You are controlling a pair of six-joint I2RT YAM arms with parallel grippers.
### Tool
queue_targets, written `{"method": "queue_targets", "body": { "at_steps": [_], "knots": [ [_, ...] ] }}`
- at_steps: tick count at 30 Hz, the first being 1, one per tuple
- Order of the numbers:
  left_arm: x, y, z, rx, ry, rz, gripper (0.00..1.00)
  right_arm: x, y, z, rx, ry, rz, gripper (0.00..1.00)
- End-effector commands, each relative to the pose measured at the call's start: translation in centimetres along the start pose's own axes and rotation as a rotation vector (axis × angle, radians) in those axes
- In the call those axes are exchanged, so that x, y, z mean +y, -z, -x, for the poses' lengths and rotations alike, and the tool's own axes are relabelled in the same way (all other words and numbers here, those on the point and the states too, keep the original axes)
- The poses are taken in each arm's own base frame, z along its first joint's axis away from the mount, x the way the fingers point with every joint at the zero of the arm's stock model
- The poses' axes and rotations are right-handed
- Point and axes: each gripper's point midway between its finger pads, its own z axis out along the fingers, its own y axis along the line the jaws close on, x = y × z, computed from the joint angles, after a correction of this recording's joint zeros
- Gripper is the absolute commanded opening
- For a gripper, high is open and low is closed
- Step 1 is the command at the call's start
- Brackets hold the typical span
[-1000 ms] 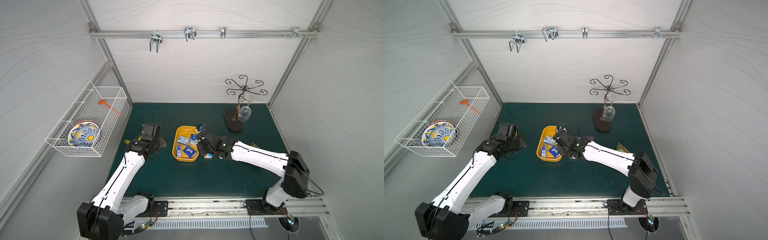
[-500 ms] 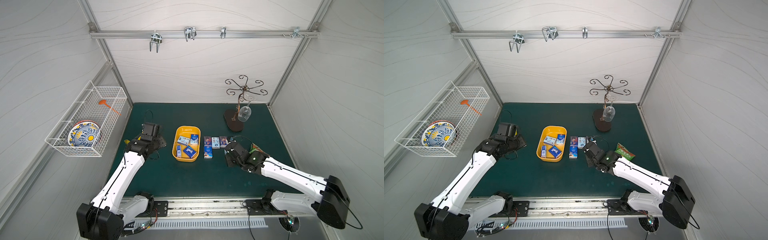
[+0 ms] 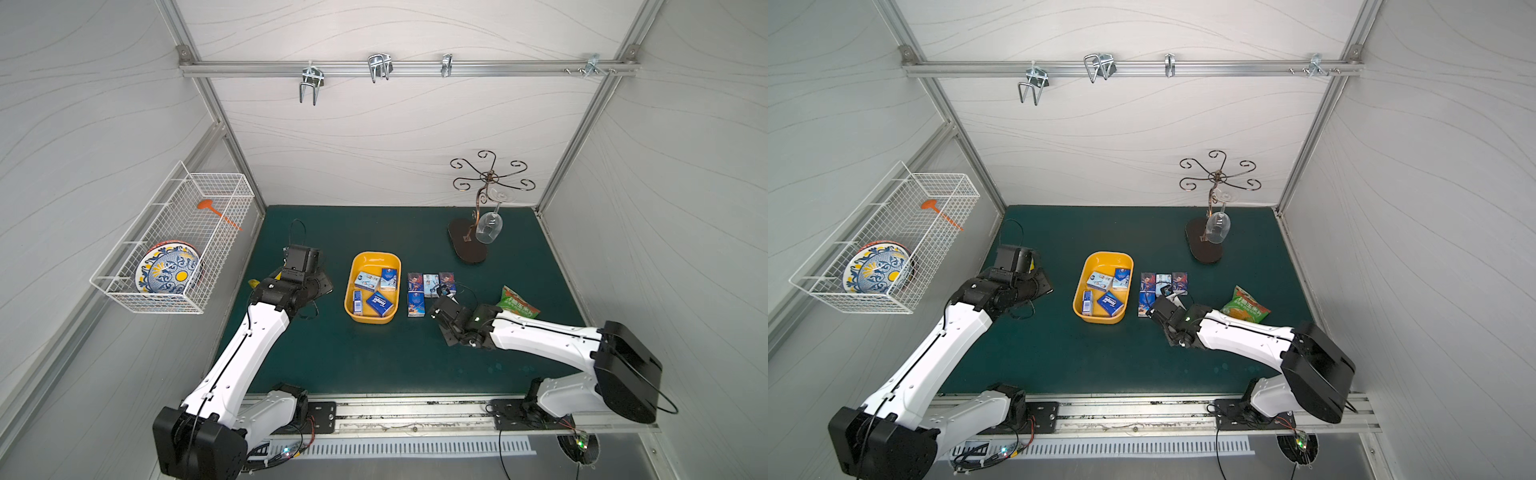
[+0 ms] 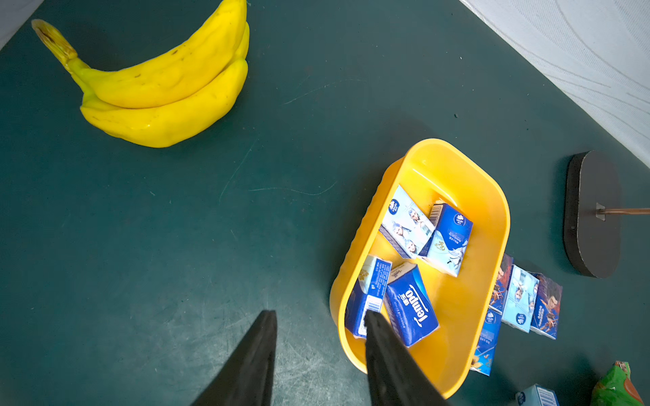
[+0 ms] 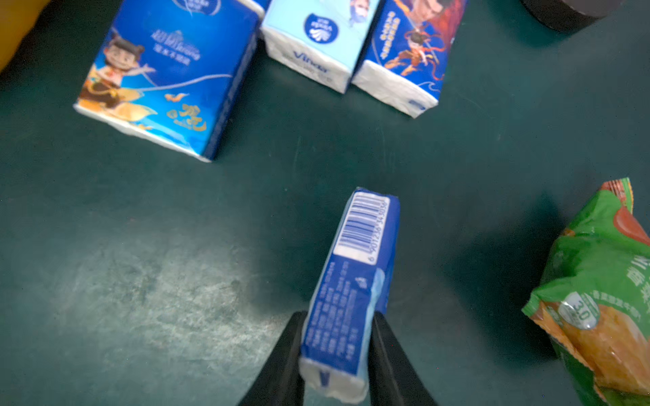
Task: Take the pocket tissues out of the storage box
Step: Place the pocket tissues at the center of the board.
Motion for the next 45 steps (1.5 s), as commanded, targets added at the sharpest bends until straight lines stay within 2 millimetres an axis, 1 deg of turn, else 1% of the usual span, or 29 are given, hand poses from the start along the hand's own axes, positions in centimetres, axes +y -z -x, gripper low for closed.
{"method": "queue_targets", "body": {
  "at_steps": [1,4,8,11,16,19,23,26,32,37,42,45],
  "knots": [
    [-1.1,1.2,1.8,-0.06,-0.002,-0.034,0.45,0.2,-0.5,-1.0,0.041,0.04,-0.036,0.37],
    [-1.0,1.1,1.8,-0.06,-0.004,-0.029,0.45,0.7,-0.6,-1.2,0.049,0.04,-0.024,0.43],
    [-1.1,1.0,1.9,-0.059,-0.004,-0.029,0.45,0.9,0.0,-0.9,0.04,0.03,-0.006,0.51],
    [-1.1,0.6,1.7,-0.051,-0.004,-0.026,0.45,1.1,1.2,-0.3,0.012,0.005,0.037,0.53],
    [-1.2,0.4,1.7,-0.047,-0.002,-0.027,0.45,1.3,3.9,1.1,-0.061,-0.033,0.135,0.58],
    [-1.2,0.5,1.7,-0.049,-0.001,-0.029,0.45,1.0,4.7,1.5,-0.076,-0.052,0.154,0.58],
    [-1.3,0.5,1.7,-0.049,0.002,-0.034,0.45,0.5,3.8,1.9,-0.058,-0.083,0.155,0.57],
    [-1.2,0.5,1.6,-0.046,0.002,-0.032,0.45,0.2,2.8,2.1,-0.02,-0.083,0.139,0.59],
    [-1.1,0.6,1.6,-0.05,0.001,-0.032,0.45,0.4,1.1,2.9,0.017,-0.077,0.123,0.6],
    [-0.9,0.8,1.6,-0.054,-0.005,-0.026,0.45,0.1,-0.5,2.7,0.069,-0.086,0.108,0.55],
    [-0.9,0.8,1.6,-0.056,-0.007,-0.026,0.45,0.0,-1.3,2.4,0.092,-0.098,0.116,0.48],
    [-0.9,0.7,1.6,-0.053,-0.006,-0.024,0.45,0.0,-1.7,2.2,0.104,-0.103,0.123,0.43]
  ]
}}
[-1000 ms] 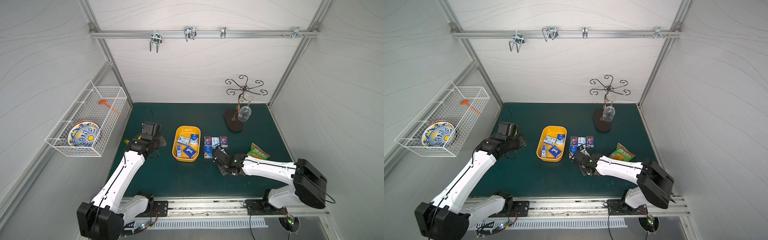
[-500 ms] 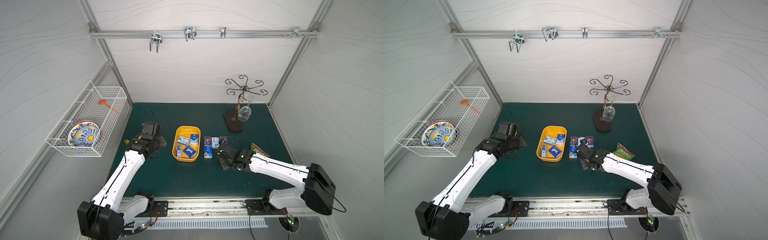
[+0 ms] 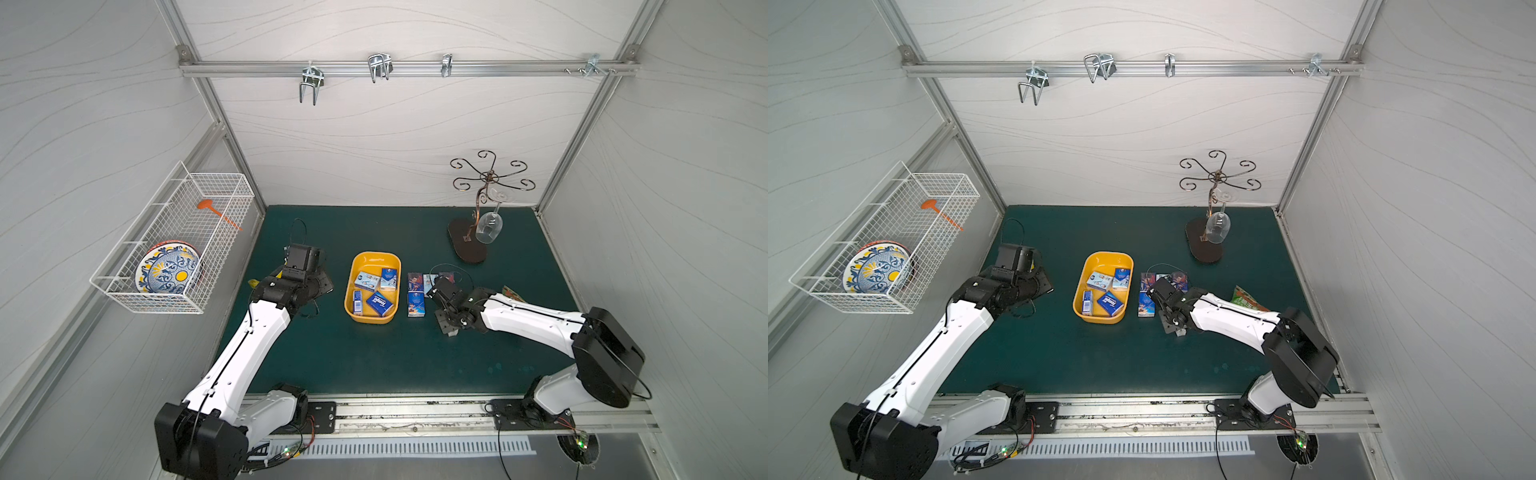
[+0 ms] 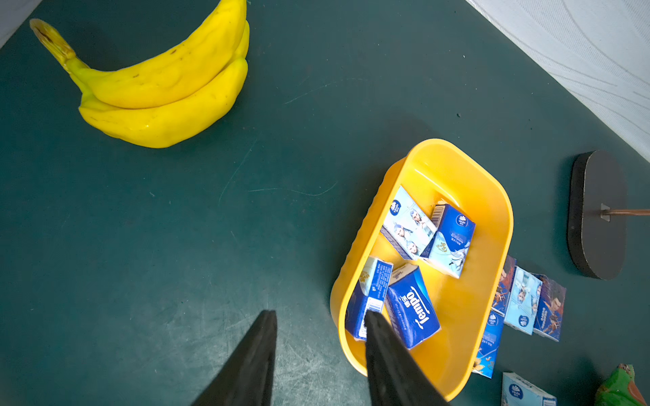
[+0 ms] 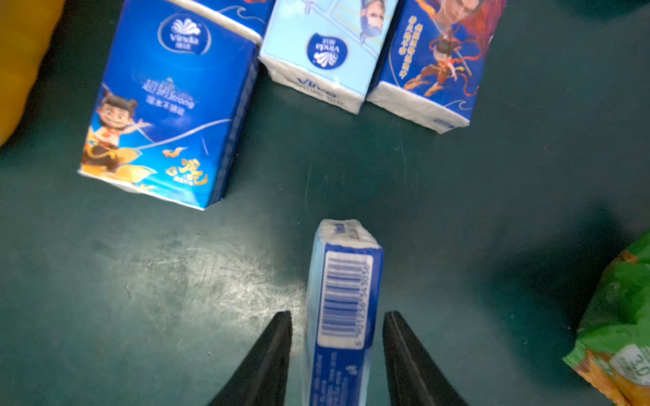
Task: Take the pocket tissues out of the storage box
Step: Place the pocket tissues at the center of the board.
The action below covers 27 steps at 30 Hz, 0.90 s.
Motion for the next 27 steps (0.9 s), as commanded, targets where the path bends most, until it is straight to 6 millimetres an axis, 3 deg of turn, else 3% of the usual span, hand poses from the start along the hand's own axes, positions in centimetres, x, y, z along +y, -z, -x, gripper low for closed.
{"method": "queue_targets", "body": {
  "at_steps": [1,8,12,19,27],
  "knots": [
    [-0.9,1.0,1.6,-0.059,-0.004,-0.033,0.45,0.2,-0.4,0.1,0.011,-0.006,0.025,0.41],
    [-0.8,1.0,1.5,-0.06,-0.004,-0.034,0.45,0.2,-0.6,0.0,0.017,-0.036,0.058,0.31],
    [-0.7,1.2,1.6,-0.068,-0.008,-0.03,0.45,0.4,0.6,0.6,-0.021,-0.065,0.103,0.29],
    [-0.7,1.2,1.7,-0.068,-0.007,-0.029,0.45,2.0,3.3,1.6,-0.075,-0.248,0.406,0.29],
    [-0.7,1.1,1.6,-0.069,-0.002,-0.032,0.45,1.7,1.1,0.3,-0.004,-0.391,0.539,0.29]
  ]
}}
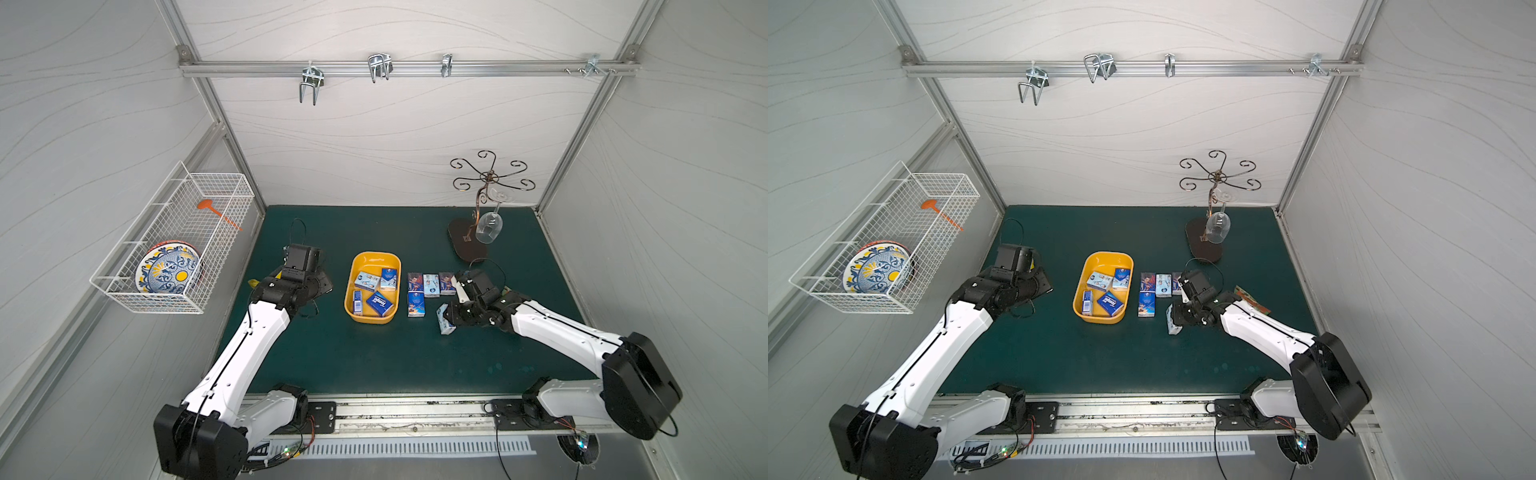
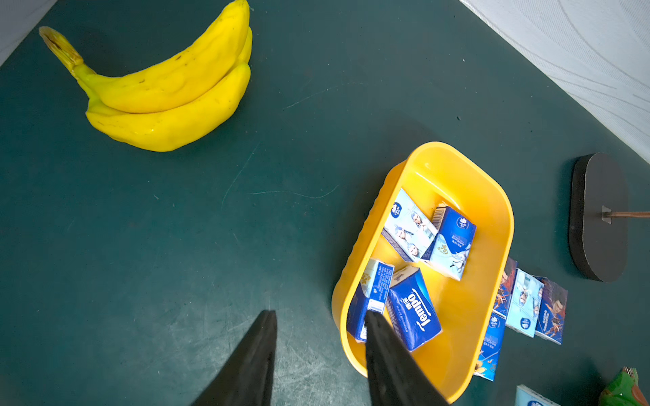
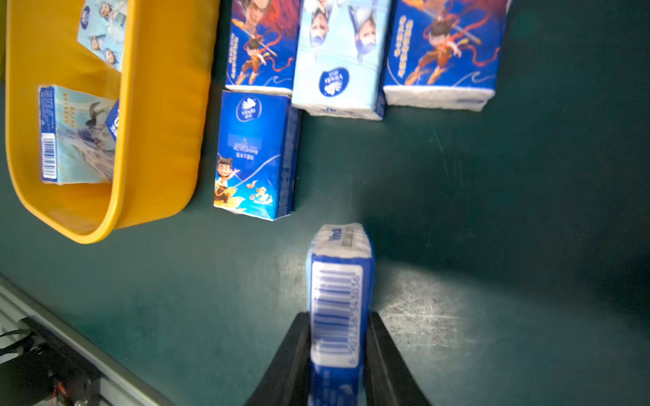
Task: Take the pocket tissues out of the storage box
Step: Place the pocket tissues at the center of the board.
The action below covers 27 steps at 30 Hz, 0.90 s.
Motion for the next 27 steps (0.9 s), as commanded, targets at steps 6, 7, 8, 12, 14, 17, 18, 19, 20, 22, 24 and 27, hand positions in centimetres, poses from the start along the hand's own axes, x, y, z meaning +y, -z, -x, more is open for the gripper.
{"method": "queue_targets", "body": {
  "at_steps": [6,7,8,12,14,17,18,19,20,22,24,27],
  "knots": [
    [-0.8,1.1,1.5,-0.063,0.002,-0.037,0.45,-0.3,-1.7,-1.0,0.058,-0.093,0.099,0.29],
    [-0.8,1.1,1.5,-0.063,0.002,-0.037,0.45,-0.7,-1.8,-1.0,0.06,-0.101,0.093,0.29],
    [-0.8,1.1,1.5,-0.063,0.002,-0.035,0.45,-1.0,-1.8,-1.1,0.063,-0.105,0.086,0.3],
    [-0.8,1.1,1.6,-0.065,0.001,-0.036,0.45,-2.5,-1.9,-1.5,0.068,-0.106,0.04,0.36],
    [-0.8,1.2,1.6,-0.065,0.002,-0.036,0.45,-3.1,-1.8,-1.6,0.067,-0.104,0.013,0.41],
    [-0.8,1.1,1.6,-0.065,0.002,-0.034,0.45,-3.6,-1.3,-1.5,0.052,-0.096,-0.011,0.46],
    [-0.8,1.1,1.5,-0.064,0.002,-0.034,0.45,-3.6,-1.1,-1.4,0.047,-0.092,-0.016,0.47],
    [-0.8,1.1,1.5,-0.063,0.002,-0.035,0.45,-3.6,-0.9,-1.3,0.043,-0.088,-0.018,0.47],
    [-0.8,1.1,1.5,-0.064,0.003,-0.035,0.45,-3.7,-0.8,-1.3,0.041,-0.085,-0.023,0.48],
    [-0.8,1.1,1.5,-0.063,0.005,-0.037,0.45,-3.6,-0.6,-1.2,0.036,-0.069,-0.035,0.49],
    [-0.8,1.1,1.5,-0.064,0.005,-0.036,0.45,-3.5,-0.6,-1.4,0.043,-0.041,-0.053,0.5],
    [-0.8,1.1,1.5,-0.063,0.006,-0.037,0.45,-3.4,-1.0,-1.6,0.058,-0.026,-0.066,0.51]
  ]
}}
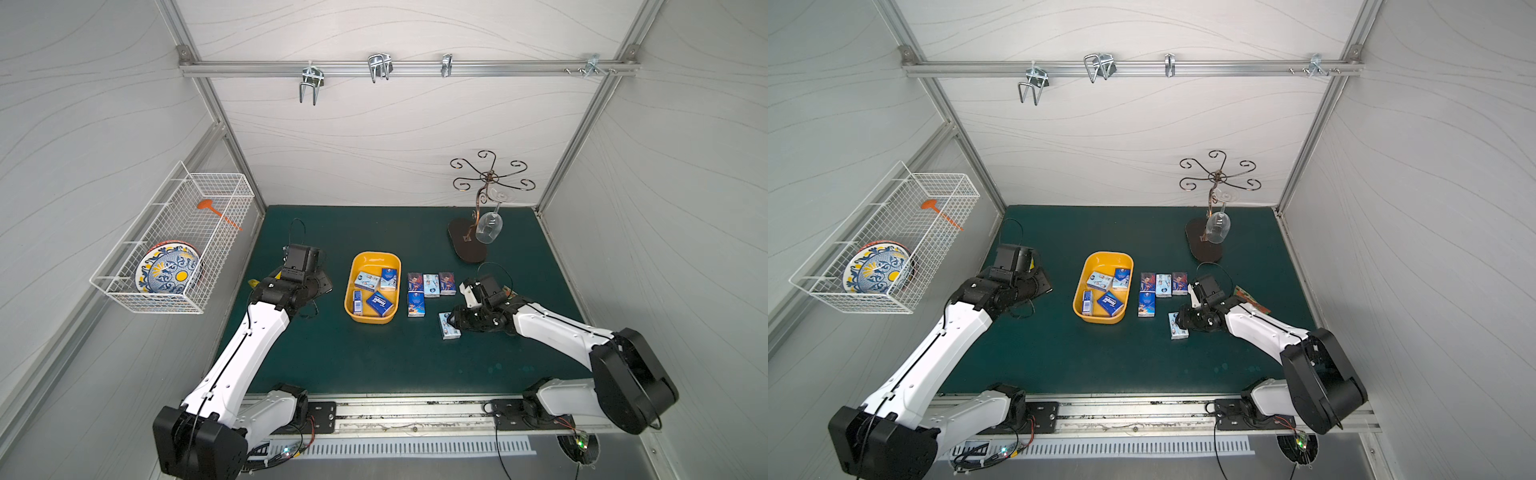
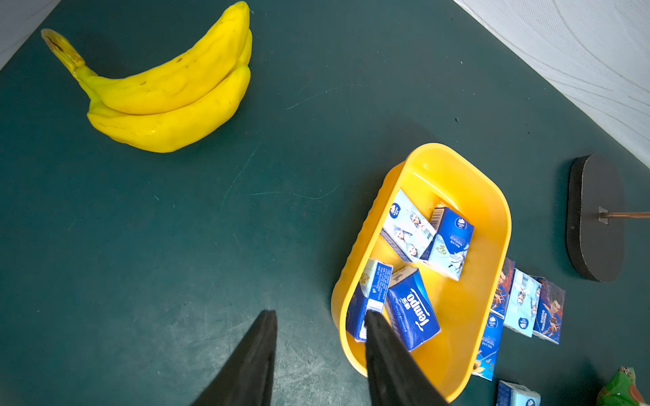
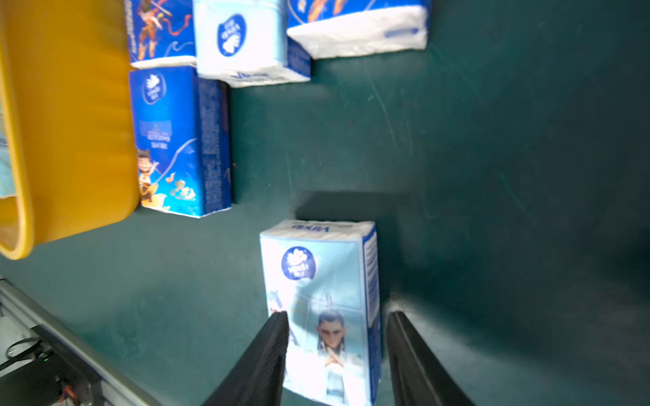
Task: Take the pocket tissues out of the storage box
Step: Place the pocket tissues at the center of the board.
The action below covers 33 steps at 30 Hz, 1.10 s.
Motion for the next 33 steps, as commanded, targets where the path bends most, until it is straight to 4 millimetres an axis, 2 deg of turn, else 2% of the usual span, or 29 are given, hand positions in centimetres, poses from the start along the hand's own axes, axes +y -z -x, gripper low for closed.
{"method": "queue_targets", "body": {
  "at_steps": [1,5,14,18,23,33],
  "knots": [
    [-0.8,0.9,1.4,-0.057,0.003,-0.033,0.45,-0.3,-0.1,-0.4,0.019,0.032,-0.044,0.51],
    [-0.7,1.0,1.4,-0.06,0.003,-0.031,0.45,-0.6,-0.9,-0.7,0.033,0.035,-0.065,0.5],
    [-0.6,0.8,1.3,-0.056,0.002,-0.028,0.45,-0.7,-2.8,-0.9,0.028,-0.023,-0.072,0.4],
    [-0.6,0.7,1.2,-0.053,0.002,-0.029,0.45,-0.5,-3.8,-0.2,0.01,-0.082,-0.059,0.35],
    [-0.5,0.8,1.1,-0.051,0.001,-0.028,0.45,-0.2,-4.9,0.8,-0.001,-0.128,-0.054,0.35],
    [-0.5,0.9,1.1,-0.055,-0.001,-0.027,0.45,0.0,-5.7,2.4,-0.055,-0.188,-0.068,0.34]
  ]
}}
